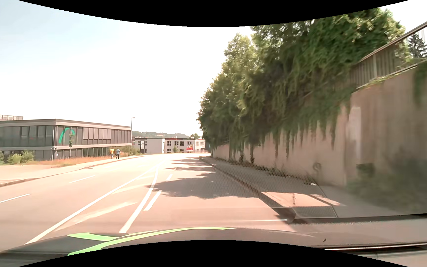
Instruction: Follow the waypoints while adhering to traffic rules and regulations
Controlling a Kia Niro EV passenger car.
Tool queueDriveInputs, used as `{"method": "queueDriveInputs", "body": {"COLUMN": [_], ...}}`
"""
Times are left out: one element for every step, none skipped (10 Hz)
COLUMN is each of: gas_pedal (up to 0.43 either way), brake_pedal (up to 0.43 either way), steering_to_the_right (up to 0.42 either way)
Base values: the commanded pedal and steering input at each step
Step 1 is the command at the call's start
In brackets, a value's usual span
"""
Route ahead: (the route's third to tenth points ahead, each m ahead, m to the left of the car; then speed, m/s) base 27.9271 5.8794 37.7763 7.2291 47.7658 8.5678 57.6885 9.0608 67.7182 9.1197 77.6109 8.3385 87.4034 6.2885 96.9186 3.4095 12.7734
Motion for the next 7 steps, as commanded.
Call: {"method": "queueDriveInputs", "body": {"gas_pedal": [0.047,0.047,0.047,0.047,0.047,0.047,0.047], "brake_pedal": [0.000,0.000,0.000,0.000,0.000,0.000,0.000], "steering_to_the_right": [-0.048,-0.048,-0.048,-0.048,-0.048,-0.048,-0.048]}}
